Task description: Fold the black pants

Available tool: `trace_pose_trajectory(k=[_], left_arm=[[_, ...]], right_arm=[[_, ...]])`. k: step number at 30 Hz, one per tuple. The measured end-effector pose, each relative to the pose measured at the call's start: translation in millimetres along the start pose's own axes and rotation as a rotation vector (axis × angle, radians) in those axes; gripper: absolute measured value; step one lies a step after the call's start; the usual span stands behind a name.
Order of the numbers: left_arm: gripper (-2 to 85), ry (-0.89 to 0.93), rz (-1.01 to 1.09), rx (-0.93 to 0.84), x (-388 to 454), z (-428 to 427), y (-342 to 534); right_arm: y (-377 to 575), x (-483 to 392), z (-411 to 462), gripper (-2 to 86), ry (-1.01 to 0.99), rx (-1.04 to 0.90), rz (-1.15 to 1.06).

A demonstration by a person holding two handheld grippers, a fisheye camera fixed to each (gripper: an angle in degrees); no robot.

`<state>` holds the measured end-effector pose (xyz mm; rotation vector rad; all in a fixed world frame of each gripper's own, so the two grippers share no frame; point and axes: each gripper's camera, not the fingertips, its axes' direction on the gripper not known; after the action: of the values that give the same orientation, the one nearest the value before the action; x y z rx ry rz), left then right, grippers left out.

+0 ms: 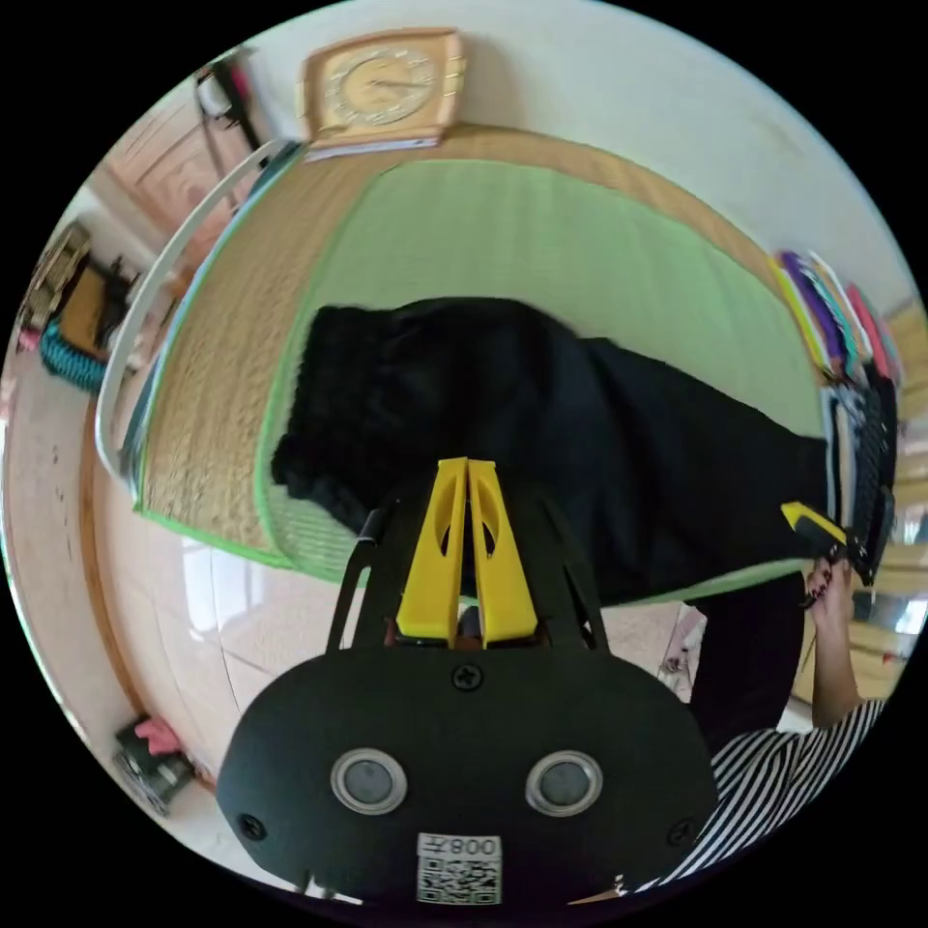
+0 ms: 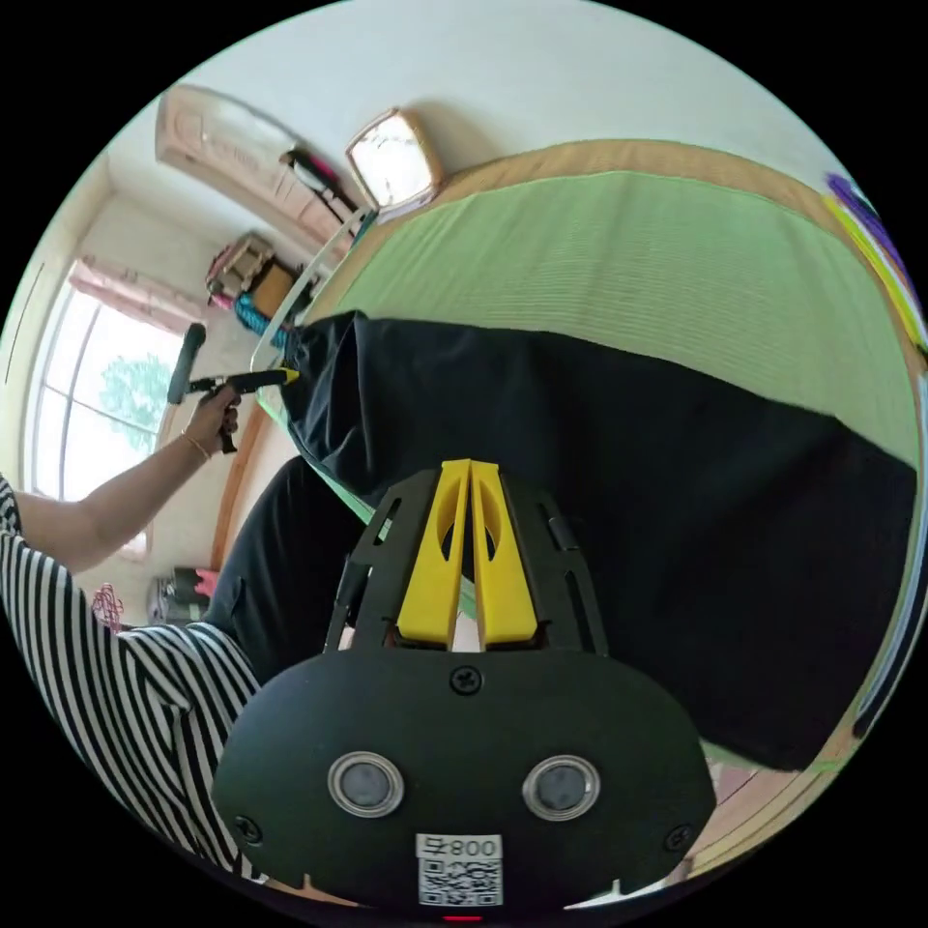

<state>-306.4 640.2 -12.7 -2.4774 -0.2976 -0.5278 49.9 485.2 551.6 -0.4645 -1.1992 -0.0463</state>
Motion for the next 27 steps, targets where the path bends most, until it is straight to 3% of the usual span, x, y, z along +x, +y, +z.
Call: trace_pose_trajectory(k=[5,12,16,21,27], left_arm=[[0.0,-0.038,-0.013,-0.059,-48.2,-25.2,33.5],[0.4,0.057,-0.019,0.092,-68.8,-113.8,61.4],[1.8,0.234,0.125,0.249,-53.2,-175.0,52.5],[5.7,0.467,0.273,0.229,-26.3,-200.7,11.6],[7.0,0.456,0.405,0.221,12.0,-225.3,-26.7]], right_arm=[[-20.9,18.3,60.3,0.1,0.092,-0.099,-0.002],[-21.5,64.9,83.4,0.4,0.057,-0.087,0.083],[-57.0,57.6,88.8,1.6,-0.026,-0.019,-0.066],[-141.5,53.3,139.3,6.8,-0.108,-0.08,-0.259],[-184.5,66.1,213.8,7.3,-0.118,-0.229,-0.363]])
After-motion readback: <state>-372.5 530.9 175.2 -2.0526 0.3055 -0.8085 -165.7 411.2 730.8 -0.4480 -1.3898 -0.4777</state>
